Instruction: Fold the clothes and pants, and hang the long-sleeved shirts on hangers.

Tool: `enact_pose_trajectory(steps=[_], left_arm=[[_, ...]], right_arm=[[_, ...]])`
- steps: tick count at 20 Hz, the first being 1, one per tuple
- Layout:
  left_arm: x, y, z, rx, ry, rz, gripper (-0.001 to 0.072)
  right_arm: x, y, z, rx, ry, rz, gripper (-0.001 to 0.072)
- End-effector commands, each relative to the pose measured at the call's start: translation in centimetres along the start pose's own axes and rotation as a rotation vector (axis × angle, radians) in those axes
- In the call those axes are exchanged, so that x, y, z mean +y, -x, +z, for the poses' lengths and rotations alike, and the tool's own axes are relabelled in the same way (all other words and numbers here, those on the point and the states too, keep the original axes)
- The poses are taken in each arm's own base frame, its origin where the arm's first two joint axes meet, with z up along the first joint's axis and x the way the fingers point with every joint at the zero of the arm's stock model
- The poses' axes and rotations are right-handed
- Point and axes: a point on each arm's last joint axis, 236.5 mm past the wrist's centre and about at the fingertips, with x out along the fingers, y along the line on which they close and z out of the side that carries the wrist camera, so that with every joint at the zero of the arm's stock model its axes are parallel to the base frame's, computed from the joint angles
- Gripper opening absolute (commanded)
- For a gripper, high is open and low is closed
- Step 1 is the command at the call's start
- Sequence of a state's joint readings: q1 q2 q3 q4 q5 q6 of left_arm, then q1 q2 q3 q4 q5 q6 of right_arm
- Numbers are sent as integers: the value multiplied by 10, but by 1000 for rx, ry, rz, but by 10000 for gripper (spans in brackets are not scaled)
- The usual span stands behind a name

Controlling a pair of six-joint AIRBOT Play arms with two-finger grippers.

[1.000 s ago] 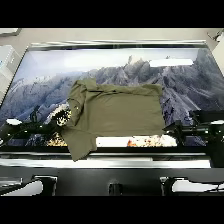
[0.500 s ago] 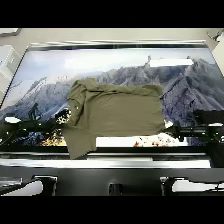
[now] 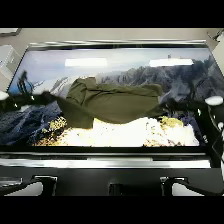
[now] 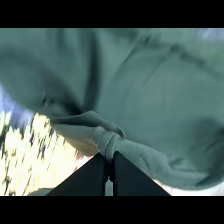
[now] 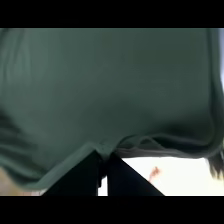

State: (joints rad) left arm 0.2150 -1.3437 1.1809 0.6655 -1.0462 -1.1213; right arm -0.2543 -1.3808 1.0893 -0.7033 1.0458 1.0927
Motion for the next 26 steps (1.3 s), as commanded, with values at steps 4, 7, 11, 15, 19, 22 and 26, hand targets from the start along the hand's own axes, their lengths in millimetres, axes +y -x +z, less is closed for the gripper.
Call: enact_pose_trajectory(steps=[4,7,11,15,19,22,26], left_arm=[[-156,141,165,-472,-331,-34,13],[-230,252,195,-730,-490,34,13],[-279,357,141,-895,-581,139,13],[-273,401,55,-875,-508,259,12],[-262,398,45,-834,-463,288,12],[-213,337,76,-651,-387,327,13],[-109,188,115,-307,-263,307,14]], right_arm=[[148,139,192,-608,282,-193,28],[209,230,201,-725,411,-217,28],[270,323,138,-782,527,-195,29],[297,385,49,-778,555,-179,28],[280,383,41,-744,441,-203,28],[237,309,69,-565,350,-237,29],[163,180,111,-299,246,-269,30]])
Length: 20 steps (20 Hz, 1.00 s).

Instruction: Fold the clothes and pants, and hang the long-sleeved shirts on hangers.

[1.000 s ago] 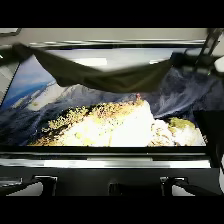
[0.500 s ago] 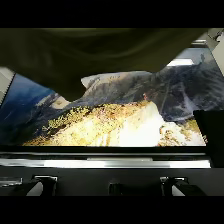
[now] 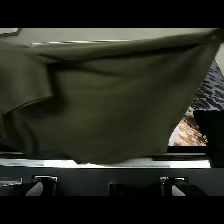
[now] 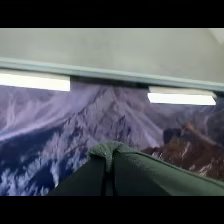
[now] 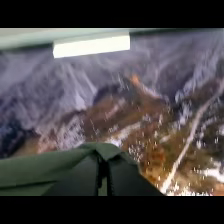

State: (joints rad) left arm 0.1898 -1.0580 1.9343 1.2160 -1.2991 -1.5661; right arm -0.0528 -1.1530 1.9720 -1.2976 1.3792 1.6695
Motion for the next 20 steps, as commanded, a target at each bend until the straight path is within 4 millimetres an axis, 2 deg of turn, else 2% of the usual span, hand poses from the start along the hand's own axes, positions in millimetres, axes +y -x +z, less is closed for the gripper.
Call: enact_pose_trajectory(steps=[1,4,6,8,10,12,14,17,20], left_arm=[[38,-135,-81,304,67,-52,14],[75,-252,-169,493,162,-95,14],[95,-313,-215,518,219,-108,14],[116,-360,-247,489,267,-94,14],[128,-393,-264,447,296,-77,14],[128,-407,-275,452,274,-83,14],[120,-402,-276,479,253,-109,14],[116,-378,-278,578,197,-129,14],[127,-350,-293,711,172,-100,14]], right_arm=[[-32,-122,-47,237,-59,1,30],[-70,-230,-96,366,-85,-19,30],[-94,-290,-128,399,-92,-34,30],[-116,-339,-151,385,-105,-55,30],[-133,-374,-167,354,-123,-75,30],[-141,-391,-182,362,-134,-84,30],[-141,-389,-193,404,-136,-82,30],[-136,-368,-209,520,-122,-83,30],[-133,-346,-226,633,-112,-90,30]])
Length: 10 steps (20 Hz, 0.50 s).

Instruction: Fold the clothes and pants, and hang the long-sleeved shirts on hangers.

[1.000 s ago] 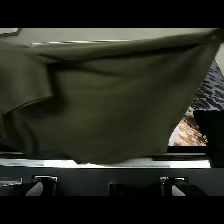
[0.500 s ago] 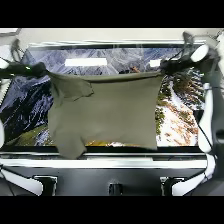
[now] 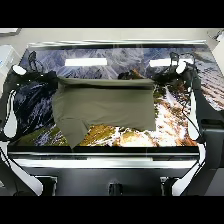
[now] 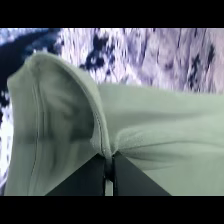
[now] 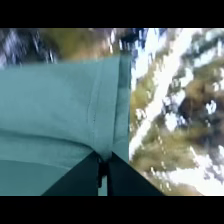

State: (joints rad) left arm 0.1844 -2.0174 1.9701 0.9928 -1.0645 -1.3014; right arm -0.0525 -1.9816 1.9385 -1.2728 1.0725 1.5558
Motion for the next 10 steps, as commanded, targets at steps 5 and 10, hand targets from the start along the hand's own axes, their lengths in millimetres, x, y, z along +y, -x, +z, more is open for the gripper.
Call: enact_pose_trajectory(steps=[5,10], left_arm=[[14,12,-57,253,36,62,14],[20,1,-69,297,-10,121,14]], right_arm=[[-3,10,-52,222,-44,-24,30],[-4,2,-62,262,-73,-23,31]])
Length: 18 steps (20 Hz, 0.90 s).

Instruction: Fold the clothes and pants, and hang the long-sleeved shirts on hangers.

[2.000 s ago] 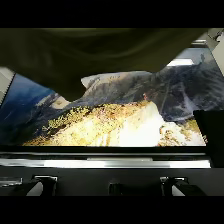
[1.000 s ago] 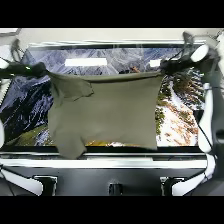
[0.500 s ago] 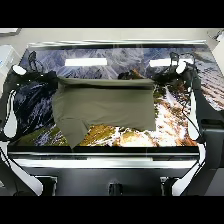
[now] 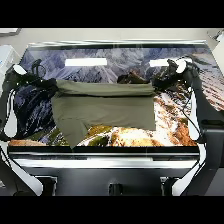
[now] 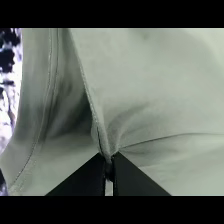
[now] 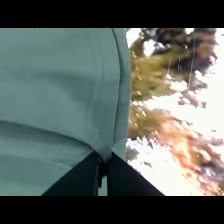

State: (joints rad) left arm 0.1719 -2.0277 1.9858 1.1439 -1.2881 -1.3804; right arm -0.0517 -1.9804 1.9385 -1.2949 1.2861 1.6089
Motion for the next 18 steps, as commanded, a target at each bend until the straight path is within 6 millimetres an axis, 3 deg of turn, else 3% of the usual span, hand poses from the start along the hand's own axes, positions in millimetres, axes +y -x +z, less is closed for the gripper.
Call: enact_pose_trajectory(steps=[1,5,7,8,10,11,12,15,18], left_arm=[[8,-9,-12,53,-10,54,14],[9,-15,-14,65,-4,57,15],[8,-16,-14,63,-5,57,26],[7,-15,-12,54,-5,55,110],[7,-8,-5,33,18,58,404],[6,2,2,11,33,60,557],[7,16,8,-15,44,63,583],[15,74,4,-30,60,77,582],[34,121,-35,38,159,90,581]], right_arm=[[-2,-12,-18,80,-40,-1,31],[-5,-31,-44,203,-61,10,38],[-6,-34,-46,213,-63,8,182],[-6,-34,-45,206,-62,8,275],[-9,-28,-45,207,-56,-4,501],[-10,-21,-46,209,-30,-14,510],[-10,-11,-47,208,7,-21,510],[-4,35,-30,110,121,-12,510],[8,88,-20,14,190,128,508]])
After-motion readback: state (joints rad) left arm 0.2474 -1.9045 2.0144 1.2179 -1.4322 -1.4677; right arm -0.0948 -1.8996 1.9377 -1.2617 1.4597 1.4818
